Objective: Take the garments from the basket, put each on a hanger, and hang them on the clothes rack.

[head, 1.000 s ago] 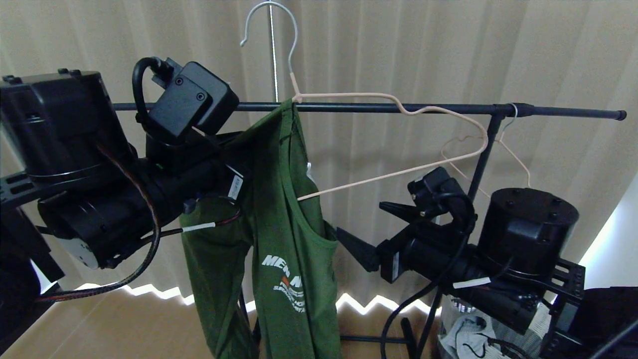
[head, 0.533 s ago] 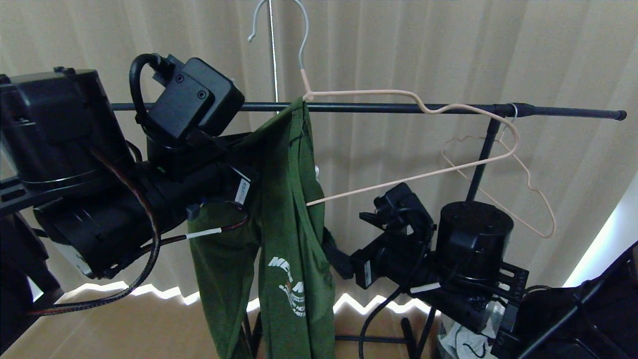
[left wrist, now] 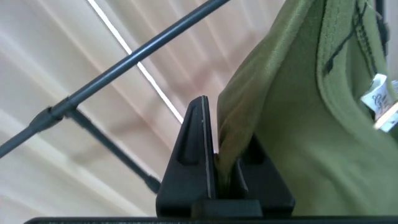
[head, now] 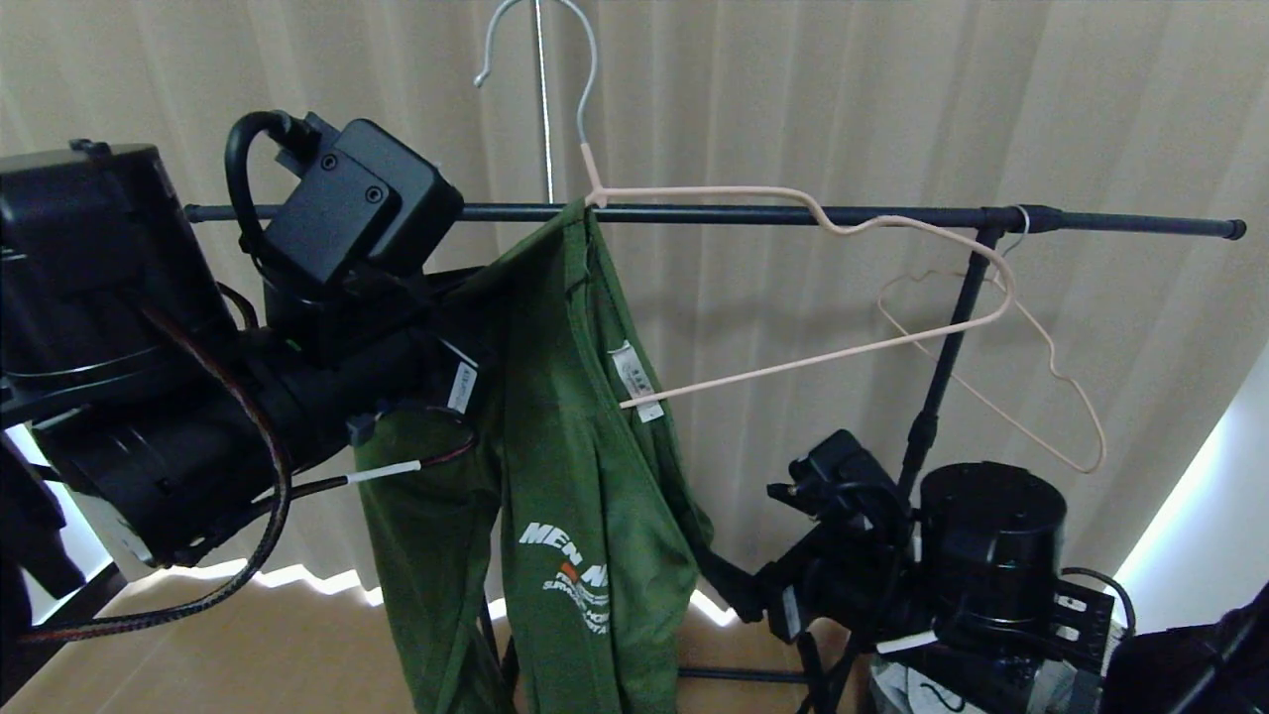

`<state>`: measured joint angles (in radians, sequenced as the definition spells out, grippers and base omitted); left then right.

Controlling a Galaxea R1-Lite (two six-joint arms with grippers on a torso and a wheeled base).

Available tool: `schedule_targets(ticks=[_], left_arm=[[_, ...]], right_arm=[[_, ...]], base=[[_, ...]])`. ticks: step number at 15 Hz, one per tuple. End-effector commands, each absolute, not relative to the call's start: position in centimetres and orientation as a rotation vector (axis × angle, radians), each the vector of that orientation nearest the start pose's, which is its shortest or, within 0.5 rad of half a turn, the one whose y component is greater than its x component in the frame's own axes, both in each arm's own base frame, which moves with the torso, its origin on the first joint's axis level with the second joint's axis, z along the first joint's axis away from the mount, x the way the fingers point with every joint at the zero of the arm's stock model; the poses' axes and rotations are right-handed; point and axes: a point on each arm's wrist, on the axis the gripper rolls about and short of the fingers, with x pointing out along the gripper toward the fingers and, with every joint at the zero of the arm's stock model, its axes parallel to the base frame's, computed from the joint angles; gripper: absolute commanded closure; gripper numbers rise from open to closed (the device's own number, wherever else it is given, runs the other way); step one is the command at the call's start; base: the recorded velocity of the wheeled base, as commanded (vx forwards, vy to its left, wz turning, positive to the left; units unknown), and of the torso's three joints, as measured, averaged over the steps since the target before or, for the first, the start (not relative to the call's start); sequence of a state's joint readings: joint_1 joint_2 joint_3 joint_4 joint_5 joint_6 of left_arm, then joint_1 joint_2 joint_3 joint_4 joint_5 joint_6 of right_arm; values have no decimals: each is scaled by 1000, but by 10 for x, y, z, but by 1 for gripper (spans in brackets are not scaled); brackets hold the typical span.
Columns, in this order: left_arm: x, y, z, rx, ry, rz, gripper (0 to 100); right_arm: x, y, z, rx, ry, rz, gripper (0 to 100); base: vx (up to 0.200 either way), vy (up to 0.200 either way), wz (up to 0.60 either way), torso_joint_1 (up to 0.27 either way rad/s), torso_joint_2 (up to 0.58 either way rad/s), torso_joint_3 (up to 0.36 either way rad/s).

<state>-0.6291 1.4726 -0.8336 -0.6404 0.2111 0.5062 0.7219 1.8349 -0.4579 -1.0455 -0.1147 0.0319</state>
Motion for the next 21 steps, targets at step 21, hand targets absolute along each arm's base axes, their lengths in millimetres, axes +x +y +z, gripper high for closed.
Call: schedule_targets(ticks=[21], left_arm=[[215,-99,204,829,69,-280,100]], right_arm=[[196,124,178,-99,131,484,0]], base=[[0,0,0,0,0,0]])
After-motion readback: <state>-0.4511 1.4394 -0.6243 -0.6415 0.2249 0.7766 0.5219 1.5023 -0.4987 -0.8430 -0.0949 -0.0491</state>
